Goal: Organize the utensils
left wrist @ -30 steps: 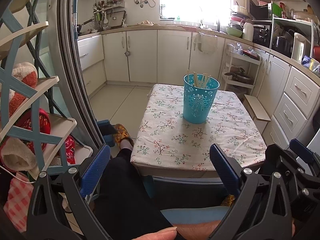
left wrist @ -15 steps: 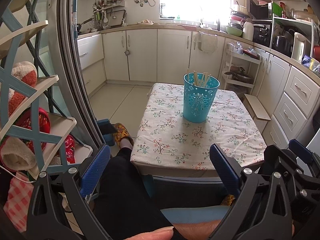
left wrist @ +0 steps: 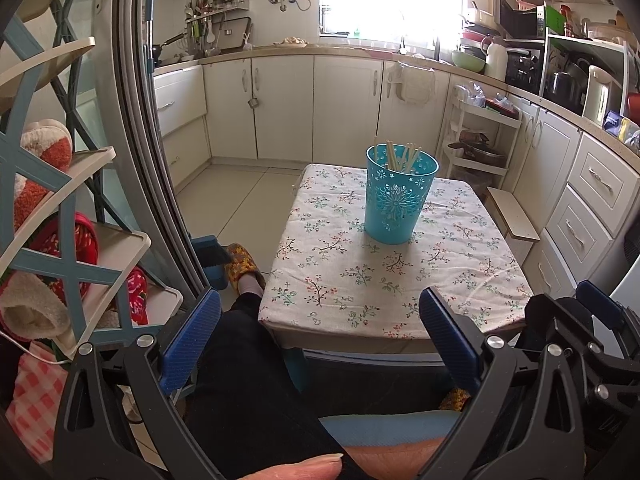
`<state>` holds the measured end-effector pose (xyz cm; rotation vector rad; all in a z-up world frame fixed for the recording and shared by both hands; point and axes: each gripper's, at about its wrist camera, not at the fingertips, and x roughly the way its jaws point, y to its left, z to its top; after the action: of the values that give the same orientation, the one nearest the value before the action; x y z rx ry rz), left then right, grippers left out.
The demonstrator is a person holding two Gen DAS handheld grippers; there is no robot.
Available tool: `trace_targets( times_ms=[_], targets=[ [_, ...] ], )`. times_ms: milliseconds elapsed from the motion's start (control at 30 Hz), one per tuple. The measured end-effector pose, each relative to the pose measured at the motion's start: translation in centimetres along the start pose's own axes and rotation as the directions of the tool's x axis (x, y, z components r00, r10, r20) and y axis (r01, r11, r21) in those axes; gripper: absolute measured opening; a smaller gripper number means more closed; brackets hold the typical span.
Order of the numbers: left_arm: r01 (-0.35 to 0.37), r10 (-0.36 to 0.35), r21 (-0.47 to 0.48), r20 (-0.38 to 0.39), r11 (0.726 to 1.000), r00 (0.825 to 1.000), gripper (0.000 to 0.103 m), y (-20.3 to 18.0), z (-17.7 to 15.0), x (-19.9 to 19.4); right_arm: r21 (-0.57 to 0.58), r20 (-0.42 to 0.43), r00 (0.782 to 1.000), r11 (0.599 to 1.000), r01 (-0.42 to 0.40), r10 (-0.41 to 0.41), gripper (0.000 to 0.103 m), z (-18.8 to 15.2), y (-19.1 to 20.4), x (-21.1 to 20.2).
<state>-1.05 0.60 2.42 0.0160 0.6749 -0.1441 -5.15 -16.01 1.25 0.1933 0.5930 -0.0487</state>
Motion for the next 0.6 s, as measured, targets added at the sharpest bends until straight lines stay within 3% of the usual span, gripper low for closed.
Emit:
trace_targets(
  times_ms=[133,333,600],
  targets=[
    [0.016,-0.016,-0.023,-0.007,1.000,1.000,0.096,0.2,-0.2,0.3,-0.013,-0.003,1.000,1.000,0.014,-0.014,0.096,-0.2,-0.1,-0.2],
    [0.032,-0.032,-0.008,0.050,0.999,0.998,0.095,-0.3,-0.2,-0.5,-0.014,0.002,0.999,0.999,0.038,-0.038,0.096,-0.1,-0.5,-0.6],
    [0.010,-0.010,0.017,0.024,1.000,1.000,0.095,-0.8,0.1,-0.2,-0.006,-0.010,1.000,1.000,0.026,-0.026,0.096,-0.1,-0.7,-0.1]
  ],
)
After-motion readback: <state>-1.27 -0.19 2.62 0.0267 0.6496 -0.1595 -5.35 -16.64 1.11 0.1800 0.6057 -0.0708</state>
